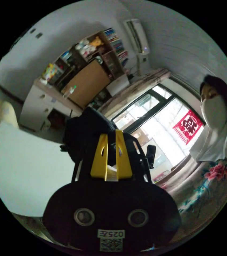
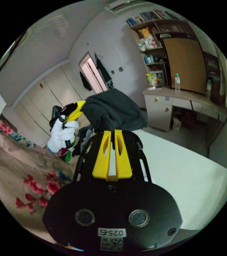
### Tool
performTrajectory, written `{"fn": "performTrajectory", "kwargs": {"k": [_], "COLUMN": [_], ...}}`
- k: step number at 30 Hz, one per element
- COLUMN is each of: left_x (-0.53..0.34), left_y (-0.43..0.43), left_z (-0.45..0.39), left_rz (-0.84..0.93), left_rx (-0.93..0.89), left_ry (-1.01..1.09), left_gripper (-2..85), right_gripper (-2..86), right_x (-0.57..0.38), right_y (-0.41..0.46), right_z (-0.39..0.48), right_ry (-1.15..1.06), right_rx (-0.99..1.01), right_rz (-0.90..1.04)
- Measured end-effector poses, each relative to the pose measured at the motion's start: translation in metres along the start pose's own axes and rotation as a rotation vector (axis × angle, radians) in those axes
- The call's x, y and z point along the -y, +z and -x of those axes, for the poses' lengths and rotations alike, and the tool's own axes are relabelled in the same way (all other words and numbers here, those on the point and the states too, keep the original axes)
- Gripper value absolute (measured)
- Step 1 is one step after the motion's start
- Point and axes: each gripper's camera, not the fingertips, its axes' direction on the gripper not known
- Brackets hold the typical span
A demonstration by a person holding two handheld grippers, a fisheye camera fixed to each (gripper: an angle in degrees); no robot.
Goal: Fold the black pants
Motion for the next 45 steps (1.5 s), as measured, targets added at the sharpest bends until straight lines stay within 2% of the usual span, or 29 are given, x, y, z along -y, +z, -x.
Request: {"fn": "performTrajectory", "kwargs": {"k": [1,5,8,10,12,14,16,17,20,24,25,26,32,34,36,40,45], "left_x": [-0.013,-0.034,-0.04,-0.049,-0.056,-0.06,-0.062,-0.063,-0.066,-0.069,-0.068,-0.068,-0.057,-0.048,-0.035,-0.004,0.023], "left_y": [0.019,0.054,0.08,0.087,0.092,0.108,0.147,0.159,0.221,0.31,0.331,0.341,0.399,0.407,0.398,0.372,0.346], "left_z": [0.023,0.056,0.096,0.148,0.189,0.224,0.258,0.265,0.29,0.328,0.345,0.355,0.425,0.429,0.414,0.323,0.23], "left_rz": [0.012,0.006,0.09,0.119,0.172,0.283,0.45,0.49,0.601,0.726,0.744,0.75,0.751,0.768,0.708,0.645,0.549], "left_rx": [-0.02,-0.052,-0.014,0.011,0.066,0.16,0.261,0.277,0.303,0.363,0.345,0.335,0.231,0.07,-0.04,-0.086,-0.127], "left_ry": [-0.087,-0.152,-0.185,-0.266,-0.302,-0.297,-0.248,-0.234,-0.156,-0.045,-0.084,-0.112,-0.313,-0.37,-0.377,-0.138,0.063], "left_gripper": [0.4,1.6,5.6,8.4,8.5,8.7,8.9,8.9,8.9,11.5,11.8,11.7,0.8,-0.6,-1.2,-1.6,-1.7], "right_gripper": [-0.5,-0.6,-0.6,-0.5,-0.4,-0.3,-0.2,-0.1,1.0,12.9,16.8,17.0,16.3,15.9,15.8,15.8,13.6], "right_x": [0.008,0.045,0.069,0.071,0.064,0.05,0.027,0.023,0.018,0.015,0.014,0.014,0.048,0.072,0.095,0.16,0.218], "right_y": [-0.014,-0.047,-0.03,0.0,0.025,0.056,0.082,0.081,0.043,0.009,0.013,0.018,0.052,0.062,0.067,0.067,0.081], "right_z": [-0.003,0.003,0.0,-0.025,-0.052,-0.084,-0.115,-0.117,-0.101,-0.053,-0.04,-0.034,0.059,0.099,0.131,0.222,0.323], "right_ry": [-0.01,-0.023,0.019,0.149,0.228,0.337,0.52,0.565,0.729,0.825,0.849,0.855,0.789,0.717,0.648,0.398,0.138], "right_rx": [0.018,0.145,-0.061,-0.25,-0.341,-0.382,-0.312,-0.276,-0.111,0.016,0.042,0.059,0.056,0.031,-0.008,-0.199,-0.402], "right_rz": [0.024,0.039,0.147,0.248,0.321,0.441,0.577,0.569,0.364,0.161,0.164,0.178,0.187,0.182,0.176,0.14,0.084]}}
